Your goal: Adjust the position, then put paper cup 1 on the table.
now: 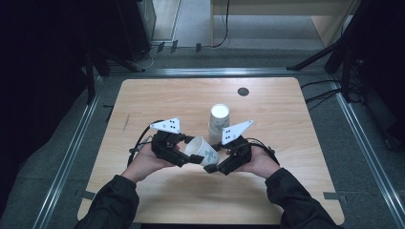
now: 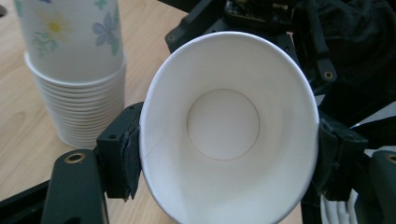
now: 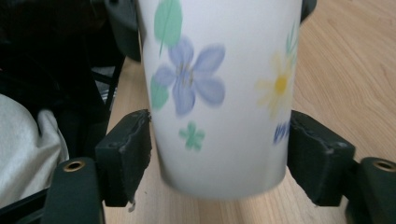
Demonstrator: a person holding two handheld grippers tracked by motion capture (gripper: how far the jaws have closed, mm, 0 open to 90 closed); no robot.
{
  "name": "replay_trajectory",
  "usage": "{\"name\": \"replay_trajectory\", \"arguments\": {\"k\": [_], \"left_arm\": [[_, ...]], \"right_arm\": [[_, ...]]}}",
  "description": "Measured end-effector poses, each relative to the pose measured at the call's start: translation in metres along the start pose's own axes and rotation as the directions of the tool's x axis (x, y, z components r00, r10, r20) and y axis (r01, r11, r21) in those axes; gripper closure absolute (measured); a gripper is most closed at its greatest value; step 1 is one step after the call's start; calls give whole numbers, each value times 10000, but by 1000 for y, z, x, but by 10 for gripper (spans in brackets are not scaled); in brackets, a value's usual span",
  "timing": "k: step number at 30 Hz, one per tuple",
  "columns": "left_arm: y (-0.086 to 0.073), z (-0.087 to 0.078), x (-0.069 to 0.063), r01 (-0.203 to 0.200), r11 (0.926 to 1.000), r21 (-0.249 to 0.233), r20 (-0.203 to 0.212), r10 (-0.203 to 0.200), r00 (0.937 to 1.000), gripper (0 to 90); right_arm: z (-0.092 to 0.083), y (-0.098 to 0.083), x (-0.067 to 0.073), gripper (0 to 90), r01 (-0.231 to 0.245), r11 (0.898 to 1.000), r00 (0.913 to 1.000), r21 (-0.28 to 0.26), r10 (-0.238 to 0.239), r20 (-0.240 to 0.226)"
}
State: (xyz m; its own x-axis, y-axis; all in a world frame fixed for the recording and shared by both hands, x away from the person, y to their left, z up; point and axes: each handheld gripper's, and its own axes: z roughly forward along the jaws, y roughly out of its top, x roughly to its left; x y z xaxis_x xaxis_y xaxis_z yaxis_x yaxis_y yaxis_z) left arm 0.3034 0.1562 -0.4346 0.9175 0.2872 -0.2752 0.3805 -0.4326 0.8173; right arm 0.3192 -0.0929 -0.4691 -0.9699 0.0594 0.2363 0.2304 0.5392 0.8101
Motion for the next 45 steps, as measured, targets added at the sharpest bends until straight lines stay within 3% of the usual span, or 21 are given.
{"name": "replay_trajectory", "arguments": {"k": [6, 11, 14, 19, 24, 28, 33, 35, 36, 45], "left_arm": [[2, -11, 2, 8, 10000, -2, -349, -8, 9994, 248], [4, -20, 3, -40, 9998, 183, -624, 51, 9980, 249], [4, -23, 4, -76, 9990, 449, -822, 113, 9966, 249], [3, -24, 6, -56, 9956, 940, -1110, 161, 9937, 249], [2, -25, 8, 34, 9933, 1159, -1312, 119, 9913, 249], [2, -27, 9, -27, 9916, 1297, -1361, 205, 9905, 249], [1, -31, 12, 54, 9889, 1483, -1479, 168, 9889, 249], [1, -34, 14, 115, 9890, 1476, -1543, 115, 9880, 249], [0, -35, 15, 127, 9887, 1497, -1573, 112, 9875, 249], [-7, -49, 31, 572, 9866, 1527, -2175, -229, 9758, 249]], "right_arm": [[0, -2, -1, 234, -105, 9999, 9999, 97, 104, 90], [1, -7, 0, 204, 70, 9998, 9974, 179, -83, 716], [1, -11, 1, 204, 200, 9997, 9900, 113, -214, 1396], [1, -16, 1, 198, 279, 9988, 9793, 390, -351, 1991], [-2, -17, 0, 188, 236, 9986, 9720, 467, -338, 2324], [-7, -17, 0, 188, -120, 9998, 9676, 177, 72, 2522], [-11, -20, 5, 187, -122, 9993, 9586, 343, 19, 2846], [-14, -22, 4, 188, -331, 9989, 9467, 320, 211, 3215], [-14, -22, 4, 188, -331, 9989, 9467, 320, 211, 3215], [-21, -28, 2, 188, -542, 9979, 9377, 359, 386, 3453]]}}
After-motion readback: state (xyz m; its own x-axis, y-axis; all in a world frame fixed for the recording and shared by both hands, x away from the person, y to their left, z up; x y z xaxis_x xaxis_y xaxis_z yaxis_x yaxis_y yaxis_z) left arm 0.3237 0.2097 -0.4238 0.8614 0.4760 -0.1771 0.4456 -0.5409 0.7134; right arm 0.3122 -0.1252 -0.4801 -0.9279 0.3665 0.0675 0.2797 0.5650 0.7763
